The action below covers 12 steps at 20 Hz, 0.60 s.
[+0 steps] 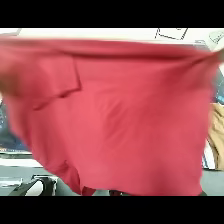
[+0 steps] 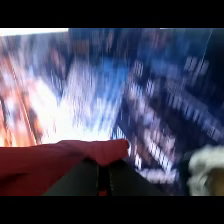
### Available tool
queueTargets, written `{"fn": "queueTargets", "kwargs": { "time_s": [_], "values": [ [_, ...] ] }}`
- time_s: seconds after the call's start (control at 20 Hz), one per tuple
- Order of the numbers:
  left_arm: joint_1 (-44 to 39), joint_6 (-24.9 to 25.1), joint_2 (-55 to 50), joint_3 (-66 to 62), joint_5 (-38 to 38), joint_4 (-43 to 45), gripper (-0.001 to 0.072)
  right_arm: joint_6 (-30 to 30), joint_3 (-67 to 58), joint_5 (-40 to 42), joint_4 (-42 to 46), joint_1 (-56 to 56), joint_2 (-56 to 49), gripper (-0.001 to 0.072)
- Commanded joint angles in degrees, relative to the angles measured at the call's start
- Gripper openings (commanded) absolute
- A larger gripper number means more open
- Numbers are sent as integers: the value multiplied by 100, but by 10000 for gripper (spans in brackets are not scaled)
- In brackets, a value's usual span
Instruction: Fold the clothes and pants, and hang the long-sleeved shirts on hangers.
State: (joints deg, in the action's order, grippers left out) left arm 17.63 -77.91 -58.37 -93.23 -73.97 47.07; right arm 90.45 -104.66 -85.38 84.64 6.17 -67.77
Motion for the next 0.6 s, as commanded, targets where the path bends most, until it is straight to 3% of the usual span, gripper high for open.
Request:
{"fn": "queueTargets", "kwargs": {
  "time_s": [0.0, 0.2, 0.35, 0.55],
  "values": [
    [-699, 297, -901, 2013, 483, 96, 25, 39, 1268, -7, -420, -7, -1517, 39],
    [-1126, 293, -2337, 3084, 2098, 17, 27, 275, 1735, 1593, -1097, -7, -2935, 40],
    [-1174, 295, -3128, 2686, 3008, -310, 27, 343, 1735, 3501, -1663, -7, -3257, 41],
    [-1198, 319, -3580, 1825, 4111, -315, 27, 793, 1735, 5569, -1650, 11, -3272, 42]
  ]
}}
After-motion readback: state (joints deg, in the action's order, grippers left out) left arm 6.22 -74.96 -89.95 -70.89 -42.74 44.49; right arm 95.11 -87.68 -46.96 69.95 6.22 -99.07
